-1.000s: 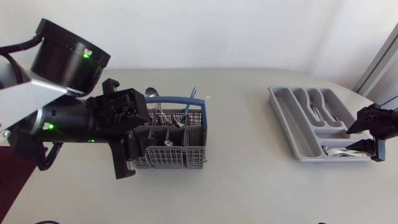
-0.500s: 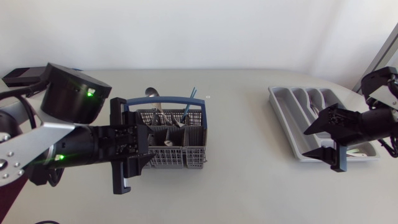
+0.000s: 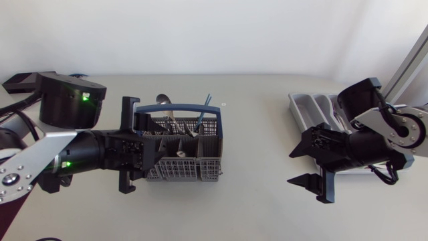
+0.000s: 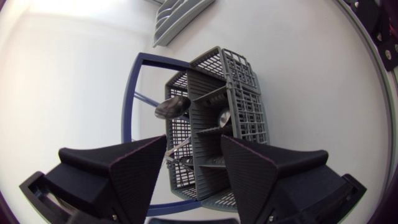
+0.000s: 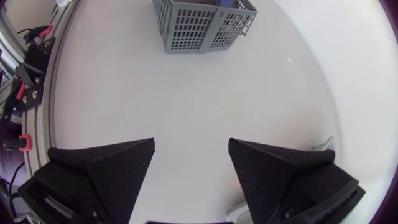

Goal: Sort the cutlery from the basket into the organizer compartments.

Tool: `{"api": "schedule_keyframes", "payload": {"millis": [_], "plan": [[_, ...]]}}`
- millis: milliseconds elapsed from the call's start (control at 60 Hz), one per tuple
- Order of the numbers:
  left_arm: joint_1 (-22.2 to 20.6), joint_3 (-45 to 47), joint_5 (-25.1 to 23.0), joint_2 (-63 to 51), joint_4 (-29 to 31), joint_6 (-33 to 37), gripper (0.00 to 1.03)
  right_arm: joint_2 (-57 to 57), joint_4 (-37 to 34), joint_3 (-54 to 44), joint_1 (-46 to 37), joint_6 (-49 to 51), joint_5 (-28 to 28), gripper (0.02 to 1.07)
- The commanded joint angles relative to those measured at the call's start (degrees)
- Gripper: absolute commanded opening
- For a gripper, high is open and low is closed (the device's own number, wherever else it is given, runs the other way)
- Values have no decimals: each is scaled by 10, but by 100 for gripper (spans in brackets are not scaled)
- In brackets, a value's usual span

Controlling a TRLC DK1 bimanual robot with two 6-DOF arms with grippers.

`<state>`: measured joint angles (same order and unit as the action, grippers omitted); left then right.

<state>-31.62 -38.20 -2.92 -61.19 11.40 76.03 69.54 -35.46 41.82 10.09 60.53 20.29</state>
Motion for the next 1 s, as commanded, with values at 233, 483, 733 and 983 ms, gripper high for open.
{"api": "schedule_keyframes", "payload": {"millis": [233, 483, 733, 983], "plan": [[1, 29, -24, -36, -16, 127, 55, -16, 52, -51, 91, -113, -2, 88], [8, 8, -27, -75, -23, 192, 51, -17, 76, -66, 121, -145, 1, 88], [13, -31, -32, -113, -23, 230, 47, -18, 82, -75, 147, -161, 1, 88], [9, -59, -34, -94, 9, 239, 47, -15, 94, -82, 149, -159, 1, 88]]}}
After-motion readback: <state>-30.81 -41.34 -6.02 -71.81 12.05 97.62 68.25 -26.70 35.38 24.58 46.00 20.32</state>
